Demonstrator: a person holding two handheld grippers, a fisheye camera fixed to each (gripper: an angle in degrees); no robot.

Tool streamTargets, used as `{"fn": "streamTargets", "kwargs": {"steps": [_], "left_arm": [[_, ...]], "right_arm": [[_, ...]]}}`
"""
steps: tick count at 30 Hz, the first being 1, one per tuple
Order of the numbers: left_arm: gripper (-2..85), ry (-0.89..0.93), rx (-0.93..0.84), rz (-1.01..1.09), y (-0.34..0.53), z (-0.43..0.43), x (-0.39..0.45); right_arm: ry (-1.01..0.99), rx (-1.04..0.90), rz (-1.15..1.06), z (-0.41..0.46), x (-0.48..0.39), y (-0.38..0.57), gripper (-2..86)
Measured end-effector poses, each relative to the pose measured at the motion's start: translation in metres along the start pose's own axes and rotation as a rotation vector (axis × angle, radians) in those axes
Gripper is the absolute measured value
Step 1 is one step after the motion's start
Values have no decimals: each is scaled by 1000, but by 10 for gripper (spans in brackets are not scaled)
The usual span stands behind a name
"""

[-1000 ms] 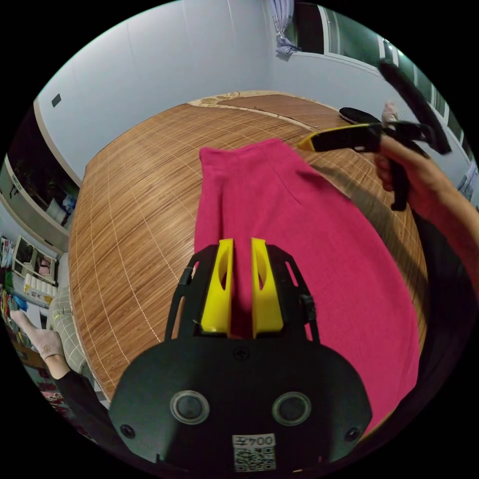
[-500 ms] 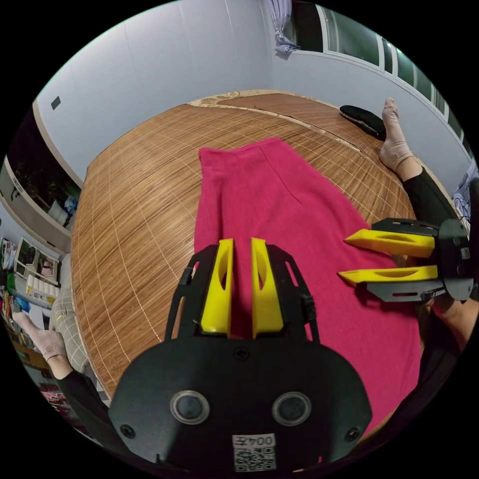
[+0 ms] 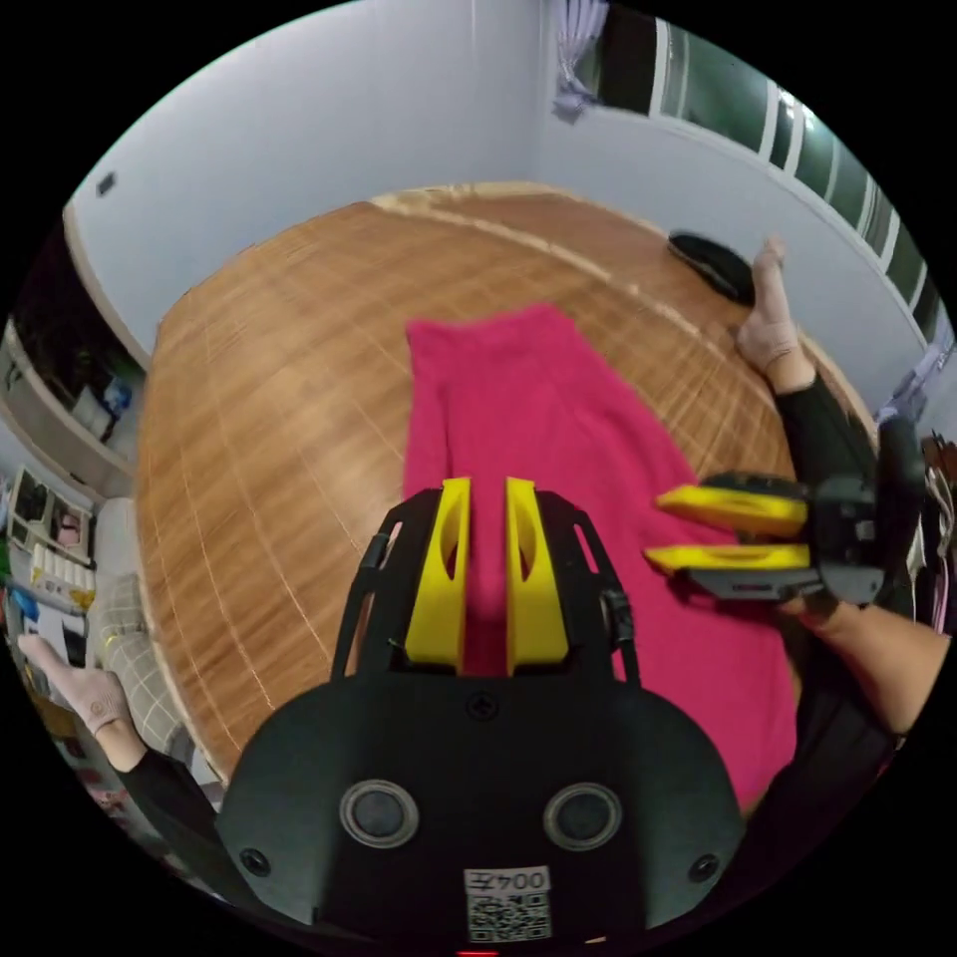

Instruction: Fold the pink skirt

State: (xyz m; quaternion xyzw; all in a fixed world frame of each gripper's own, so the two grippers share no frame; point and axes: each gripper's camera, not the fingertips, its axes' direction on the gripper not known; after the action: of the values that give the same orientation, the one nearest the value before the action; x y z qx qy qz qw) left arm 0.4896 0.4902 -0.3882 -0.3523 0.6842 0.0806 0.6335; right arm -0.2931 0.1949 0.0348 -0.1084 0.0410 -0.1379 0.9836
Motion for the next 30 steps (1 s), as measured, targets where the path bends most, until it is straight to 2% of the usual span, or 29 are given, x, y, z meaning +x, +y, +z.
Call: {"fn": "streamTargets", "kwargs": {"steps": [2, 5, 12, 21, 30], "left_arm": [[53, -19, 29, -50, -13, -5, -14], [59, 73, -8, -112, -37, 8, -37], [48, 83, -88, -170, -62, 45, -51], [15, -65, -125, -49, -57, 51, -26], [12, -81, -113, -39, -41, 39, -26]], "right_arm": [[9, 0, -1, 2, -3, 3, 104], [11, 0, 4, 6, -6, 8, 106], [5, 0, 11, 12, -10, 23, 101], [4, 0, 19, 20, -13, 40, 90], [1, 1, 28, 25, -14, 58, 97]]}}
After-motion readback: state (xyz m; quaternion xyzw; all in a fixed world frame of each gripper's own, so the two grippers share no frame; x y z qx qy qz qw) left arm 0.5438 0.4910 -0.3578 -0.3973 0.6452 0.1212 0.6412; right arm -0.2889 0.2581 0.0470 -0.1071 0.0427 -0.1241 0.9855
